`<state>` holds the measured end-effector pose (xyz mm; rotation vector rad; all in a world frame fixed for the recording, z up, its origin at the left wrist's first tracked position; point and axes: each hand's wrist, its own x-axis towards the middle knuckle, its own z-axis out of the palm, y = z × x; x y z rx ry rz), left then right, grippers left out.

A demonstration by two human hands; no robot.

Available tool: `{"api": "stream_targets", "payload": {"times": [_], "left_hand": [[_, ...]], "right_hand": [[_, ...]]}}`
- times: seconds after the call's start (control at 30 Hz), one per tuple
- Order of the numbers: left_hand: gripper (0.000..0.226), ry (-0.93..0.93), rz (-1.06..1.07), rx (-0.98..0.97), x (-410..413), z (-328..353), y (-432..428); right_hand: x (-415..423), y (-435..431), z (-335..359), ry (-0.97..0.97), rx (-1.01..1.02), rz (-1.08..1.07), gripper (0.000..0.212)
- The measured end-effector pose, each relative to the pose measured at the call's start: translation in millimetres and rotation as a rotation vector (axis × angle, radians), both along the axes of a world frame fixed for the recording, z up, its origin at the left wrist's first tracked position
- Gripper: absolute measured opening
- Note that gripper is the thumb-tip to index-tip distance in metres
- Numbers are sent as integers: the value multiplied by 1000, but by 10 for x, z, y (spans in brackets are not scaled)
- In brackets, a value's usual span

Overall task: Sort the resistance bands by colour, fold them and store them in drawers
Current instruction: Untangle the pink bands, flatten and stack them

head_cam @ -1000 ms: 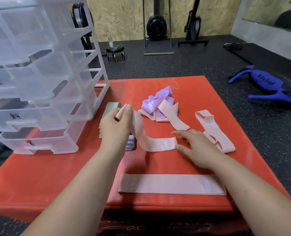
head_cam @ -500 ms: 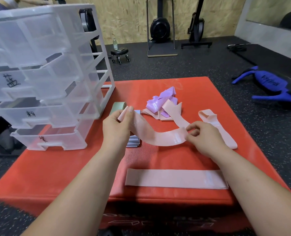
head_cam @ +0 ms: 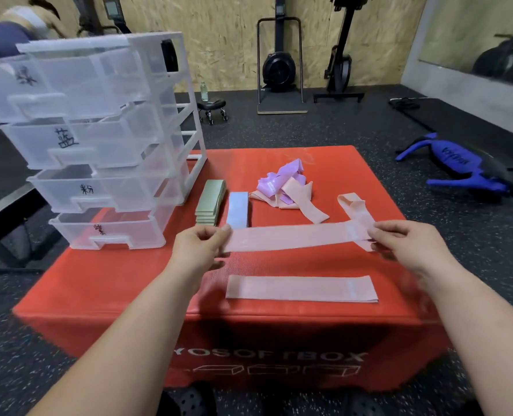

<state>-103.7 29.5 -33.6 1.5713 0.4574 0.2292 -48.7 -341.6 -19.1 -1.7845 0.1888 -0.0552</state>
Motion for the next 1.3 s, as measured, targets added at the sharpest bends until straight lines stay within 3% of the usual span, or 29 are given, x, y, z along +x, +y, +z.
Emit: {"api": "stream_targets", "payload": {"times": [0.17,0.47,0.73,0.87,0.97,1.13,1.2,1.3], "left_hand": [[35,19,-53,178,-158,-128,2],[37,83,-92,764,-214,-337,28],[34,167,-123,948,-190,-491,-24],[34,173,-143,996,-169,-517,-30],[35,170,-154,1006,-149,-478,-17],[50,-2,-480,972,-179,-344,116],[64,-16,-641,1024,-221,-310,149],[68,-28,-669,1118,-240,-321,175]], "right_hand": [[-180,-93,-84,43,-101,26,6],[-342,-135,-348,208,-362,109,6],[-341,-133,-417,226,-715,137,11],[-331,-119,-426,231,-795,159,8],[-328,-134,-396,185,-848,164,26],[-334,-245,-356,-21,-797,483,68],[-340,-275,-341,-52,-903,587,70],[-347,-292,-339,-68,-956,581,61]]}}
